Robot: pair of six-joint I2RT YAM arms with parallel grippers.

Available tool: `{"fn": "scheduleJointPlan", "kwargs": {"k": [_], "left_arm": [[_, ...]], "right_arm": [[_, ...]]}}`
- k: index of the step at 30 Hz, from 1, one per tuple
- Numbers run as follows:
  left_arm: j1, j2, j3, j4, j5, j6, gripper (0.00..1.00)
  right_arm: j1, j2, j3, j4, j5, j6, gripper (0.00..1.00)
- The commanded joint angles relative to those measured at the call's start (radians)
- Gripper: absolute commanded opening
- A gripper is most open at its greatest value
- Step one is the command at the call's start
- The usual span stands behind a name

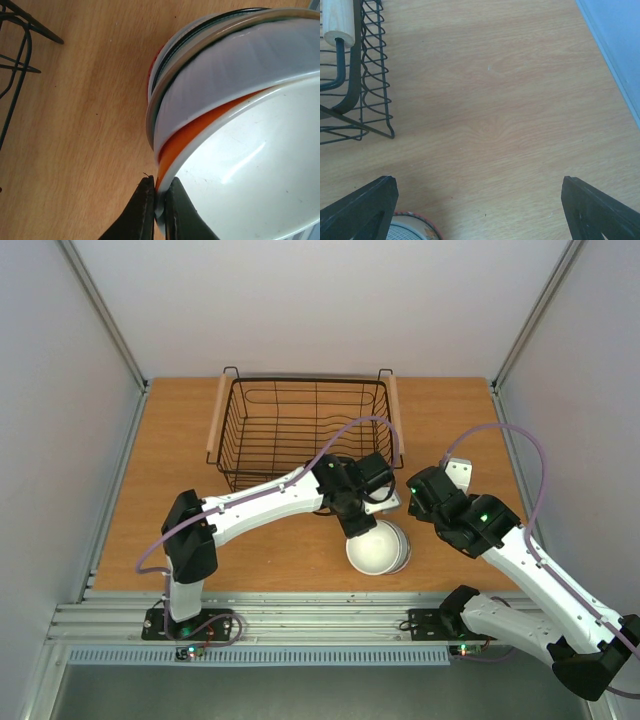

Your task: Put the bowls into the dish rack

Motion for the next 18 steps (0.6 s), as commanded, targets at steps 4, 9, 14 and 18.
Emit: {"fn": "scheduleJointPlan", "kwargs": {"k": [4,9,14,18], "left_arm": [[-0.006,-0.004,0.077,-0.030,0.014,0.012,0.01],[-0.006,0.006,0.110,-0.046,0.055,0.019,0.00],[-0.005,0.026,0.174,-0.084,0.099,0.030,0.01],[-0.005,0.027,0.222,-0.117,0.088,0.043,0.00]], "right_arm": [[-0.005,-0.011,-0.001,0.007,0.007,0.009,0.91],[-0.005,-0.013,-0.003,0.013,0.002,-0.002,0.91],[-0.005,-0.019,0.001,0.025,-0.015,-0.038,0.90],[-0.005,-0.032,0.022,0.033,-0.035,-0.085,0.89]]}}
